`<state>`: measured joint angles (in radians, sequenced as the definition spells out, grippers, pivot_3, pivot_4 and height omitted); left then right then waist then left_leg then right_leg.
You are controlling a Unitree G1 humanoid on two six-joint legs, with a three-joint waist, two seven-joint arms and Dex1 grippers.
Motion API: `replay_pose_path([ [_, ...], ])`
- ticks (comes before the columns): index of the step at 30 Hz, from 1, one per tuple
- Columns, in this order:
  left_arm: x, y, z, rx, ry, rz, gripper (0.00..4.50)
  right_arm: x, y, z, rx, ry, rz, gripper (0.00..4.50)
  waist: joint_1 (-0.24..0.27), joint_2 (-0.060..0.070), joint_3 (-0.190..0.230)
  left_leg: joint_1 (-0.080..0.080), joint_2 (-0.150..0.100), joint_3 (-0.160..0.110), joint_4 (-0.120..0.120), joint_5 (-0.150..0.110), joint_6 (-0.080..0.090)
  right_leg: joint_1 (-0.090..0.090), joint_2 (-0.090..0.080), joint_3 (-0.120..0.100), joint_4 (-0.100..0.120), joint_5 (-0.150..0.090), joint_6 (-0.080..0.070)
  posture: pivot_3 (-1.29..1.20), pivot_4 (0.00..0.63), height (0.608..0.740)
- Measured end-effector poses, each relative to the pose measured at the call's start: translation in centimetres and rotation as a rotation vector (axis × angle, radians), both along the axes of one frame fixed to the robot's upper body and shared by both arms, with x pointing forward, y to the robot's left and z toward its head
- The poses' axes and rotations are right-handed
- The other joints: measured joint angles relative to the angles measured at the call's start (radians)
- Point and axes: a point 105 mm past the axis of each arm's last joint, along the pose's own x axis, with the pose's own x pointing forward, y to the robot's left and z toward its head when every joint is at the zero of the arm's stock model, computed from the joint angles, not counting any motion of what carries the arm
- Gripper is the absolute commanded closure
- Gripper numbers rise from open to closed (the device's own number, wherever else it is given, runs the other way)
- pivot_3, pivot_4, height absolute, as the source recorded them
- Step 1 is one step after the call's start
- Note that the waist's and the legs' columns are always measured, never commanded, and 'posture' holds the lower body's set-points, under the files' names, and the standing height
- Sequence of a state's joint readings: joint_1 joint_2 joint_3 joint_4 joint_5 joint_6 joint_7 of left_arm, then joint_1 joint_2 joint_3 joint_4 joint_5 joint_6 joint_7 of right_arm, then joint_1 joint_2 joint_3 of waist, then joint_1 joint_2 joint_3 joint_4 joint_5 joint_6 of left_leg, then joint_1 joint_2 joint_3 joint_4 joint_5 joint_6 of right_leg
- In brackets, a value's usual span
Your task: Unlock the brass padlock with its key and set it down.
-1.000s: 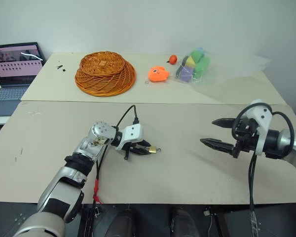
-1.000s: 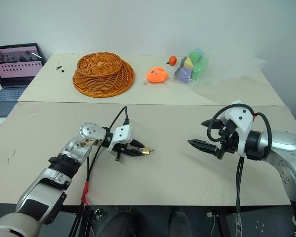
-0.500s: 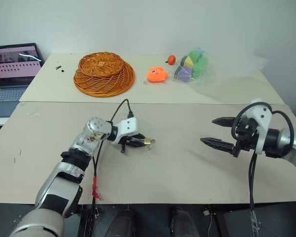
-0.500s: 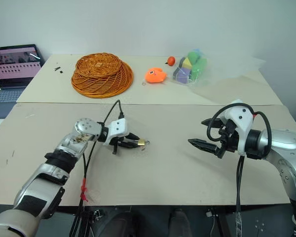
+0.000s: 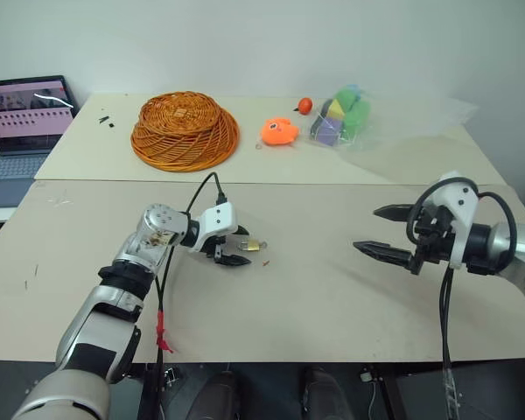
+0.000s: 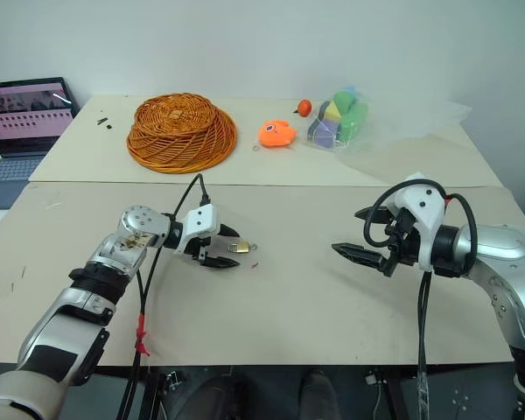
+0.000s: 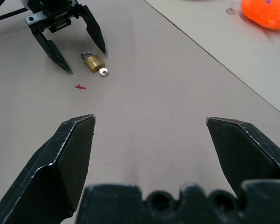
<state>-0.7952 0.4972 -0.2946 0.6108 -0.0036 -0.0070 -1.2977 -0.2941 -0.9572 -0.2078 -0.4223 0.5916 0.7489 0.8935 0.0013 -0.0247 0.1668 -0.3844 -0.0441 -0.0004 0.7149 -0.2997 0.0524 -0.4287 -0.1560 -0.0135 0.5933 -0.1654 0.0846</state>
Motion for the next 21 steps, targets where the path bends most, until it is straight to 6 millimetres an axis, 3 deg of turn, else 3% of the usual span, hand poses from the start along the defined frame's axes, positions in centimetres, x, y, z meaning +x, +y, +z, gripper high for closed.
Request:
replay_pose_path([
  [12, 0.3, -1.2, -0.1, -0.029, 0.015, 0.0, 0.89, 0.0, 0.1, 0.2, 0.0, -0.009, 0.001, 0.0, 0.014, 0.0, 0.0, -0.001, -0.002, -0.001, 0.001, 0.0, 0.0, 0.0, -0.002, -0.001, 0.0, 0.0, 0.0, 0.0, 0.15, 0.739],
  [17, 0.6, -3.3, 0.0, -0.079, 0.053, 0.004, 0.89, -0.1, 0.3, 0.3, -0.006, -0.018, 0.005, 0.0, 0.01, 0.0, 0.0, -0.003, -0.004, -0.001, 0.002, -0.001, 0.001, 0.0, -0.004, -0.001, 0.0, 0.0, 0.002, 0.0, 0.15, 0.739],
  [21, 1.0, -3.7, 0.8, -0.097, 0.038, 0.009, 0.89, -0.1, 0.3, 0.3, -0.007, -0.019, 0.004, 0.0, 0.005, 0.0, 0.0, -0.002, -0.004, -0.001, 0.002, -0.001, 0.001, 0.0, -0.004, -0.001, 0.0, 0.0, 0.002, 0.0, 0.15, 0.739],
])
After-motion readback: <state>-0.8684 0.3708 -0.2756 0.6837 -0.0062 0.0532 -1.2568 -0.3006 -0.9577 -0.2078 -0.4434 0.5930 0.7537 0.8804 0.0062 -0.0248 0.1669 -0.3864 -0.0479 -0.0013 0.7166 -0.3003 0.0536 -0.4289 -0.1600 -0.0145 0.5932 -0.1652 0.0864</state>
